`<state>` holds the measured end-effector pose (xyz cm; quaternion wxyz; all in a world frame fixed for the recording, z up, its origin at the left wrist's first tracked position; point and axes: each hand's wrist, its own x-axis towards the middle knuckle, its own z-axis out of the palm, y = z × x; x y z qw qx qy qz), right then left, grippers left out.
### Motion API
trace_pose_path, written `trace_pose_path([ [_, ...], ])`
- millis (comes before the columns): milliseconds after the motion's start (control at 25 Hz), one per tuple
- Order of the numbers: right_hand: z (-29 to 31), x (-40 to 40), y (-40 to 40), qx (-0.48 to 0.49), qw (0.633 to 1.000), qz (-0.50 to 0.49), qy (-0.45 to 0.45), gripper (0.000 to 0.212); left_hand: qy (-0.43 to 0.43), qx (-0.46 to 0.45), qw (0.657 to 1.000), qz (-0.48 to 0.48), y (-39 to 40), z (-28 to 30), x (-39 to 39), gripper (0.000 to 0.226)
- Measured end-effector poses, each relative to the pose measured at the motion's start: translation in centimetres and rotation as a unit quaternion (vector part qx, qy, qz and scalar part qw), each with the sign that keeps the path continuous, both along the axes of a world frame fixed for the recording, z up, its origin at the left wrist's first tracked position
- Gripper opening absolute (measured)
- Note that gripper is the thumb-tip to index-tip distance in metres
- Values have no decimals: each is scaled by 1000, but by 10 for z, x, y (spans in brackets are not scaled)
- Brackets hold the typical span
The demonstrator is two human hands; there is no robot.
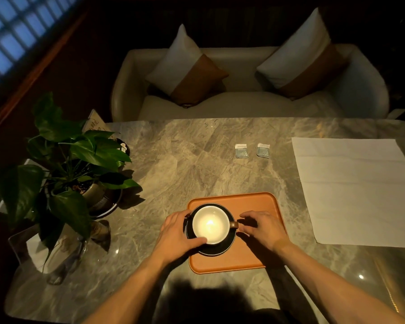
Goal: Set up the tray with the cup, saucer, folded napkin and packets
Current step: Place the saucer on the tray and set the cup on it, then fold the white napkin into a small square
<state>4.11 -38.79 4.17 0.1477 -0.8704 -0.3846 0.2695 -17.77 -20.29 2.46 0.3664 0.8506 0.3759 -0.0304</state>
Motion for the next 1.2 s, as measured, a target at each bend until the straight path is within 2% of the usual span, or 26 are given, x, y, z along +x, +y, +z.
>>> trace_pose_path([
  [160, 8, 21, -15, -28, 998, 33, -46, 40, -55, 36, 997, -41, 16, 21, 15, 68],
  [240, 13, 37, -27, -52, 994, 56, -73, 42, -52, 57, 995, -70, 16, 34, 37, 61],
  [480, 25, 112, -85, -74, 989, 74, -108, 42, 42, 103, 982, -150, -22, 50, 127, 58],
  [640, 30, 171, -143, -91, 987, 79, -106, 42, 97, 117, 972, -178, -78, 53, 186, 62],
  [840, 27, 206, -204, -134, 981, 92, -103, 44, 156, 114, 955, -223, -146, 49, 235, 61],
  [1040, 20, 224, -242, -136, 988, 41, -57, 42, 162, 116, 945, -259, -188, 36, 258, 62],
  [1200, 13, 228, -271, -144, 988, 11, -48, 39, 147, 107, 939, -293, -204, 22, 266, 55],
])
